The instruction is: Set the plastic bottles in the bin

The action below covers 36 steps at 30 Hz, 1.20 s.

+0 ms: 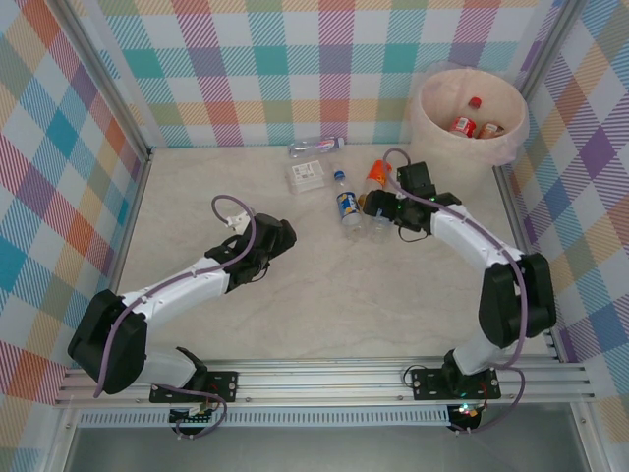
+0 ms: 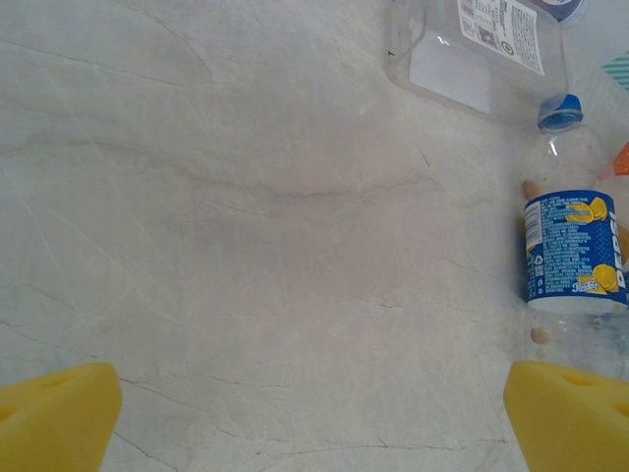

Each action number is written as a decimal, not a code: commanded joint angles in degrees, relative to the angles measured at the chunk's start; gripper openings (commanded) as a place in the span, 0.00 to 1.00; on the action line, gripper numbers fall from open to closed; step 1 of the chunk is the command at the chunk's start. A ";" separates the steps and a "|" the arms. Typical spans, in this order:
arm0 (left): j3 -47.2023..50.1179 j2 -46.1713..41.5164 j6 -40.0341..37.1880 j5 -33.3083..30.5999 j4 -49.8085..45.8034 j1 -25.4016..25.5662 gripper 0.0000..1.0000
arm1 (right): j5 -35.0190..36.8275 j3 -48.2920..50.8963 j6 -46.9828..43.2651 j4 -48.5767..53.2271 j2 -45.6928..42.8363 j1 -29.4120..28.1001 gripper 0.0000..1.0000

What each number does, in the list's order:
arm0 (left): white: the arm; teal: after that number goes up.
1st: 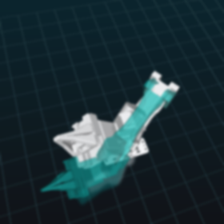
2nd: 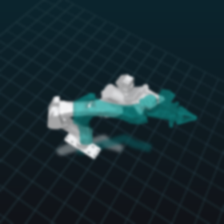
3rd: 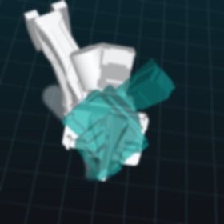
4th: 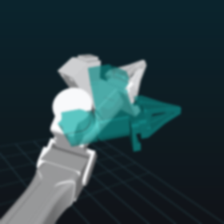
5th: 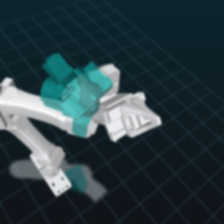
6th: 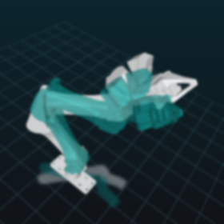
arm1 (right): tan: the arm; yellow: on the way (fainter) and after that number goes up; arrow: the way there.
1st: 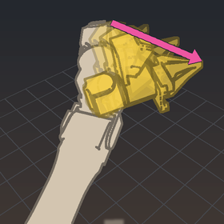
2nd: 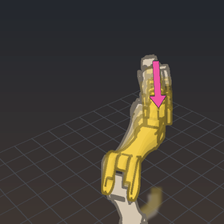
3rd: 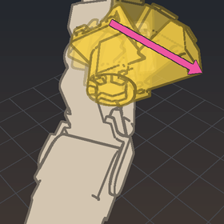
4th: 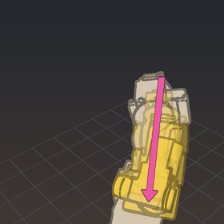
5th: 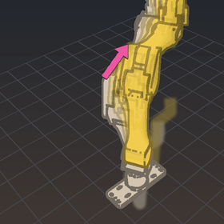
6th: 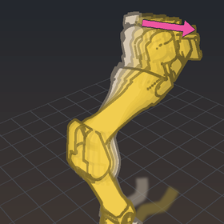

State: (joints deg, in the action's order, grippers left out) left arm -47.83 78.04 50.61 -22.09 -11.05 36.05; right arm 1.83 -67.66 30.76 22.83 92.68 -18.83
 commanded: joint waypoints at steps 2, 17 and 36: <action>-2.11 1.00 0.72 -1.20 -2.31 -0.63 1.00 | 3.38 -1.25 3.67 -3.71 5.84 -0.67 0.93; -2.88 1.93 0.26 -0.92 -3.05 -1.08 1.00 | 11.81 -8.78 3.49 -2.22 18.99 -1.12 0.77; -3.06 3.43 0.28 0.86 -1.43 -1.55 1.00 | 9.08 -5.37 -8.43 -6.22 4.51 -1.17 0.56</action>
State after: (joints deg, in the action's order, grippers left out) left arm -49.34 81.01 50.81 -21.71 -13.37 35.29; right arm 11.38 -72.93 26.35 19.16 103.26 -19.59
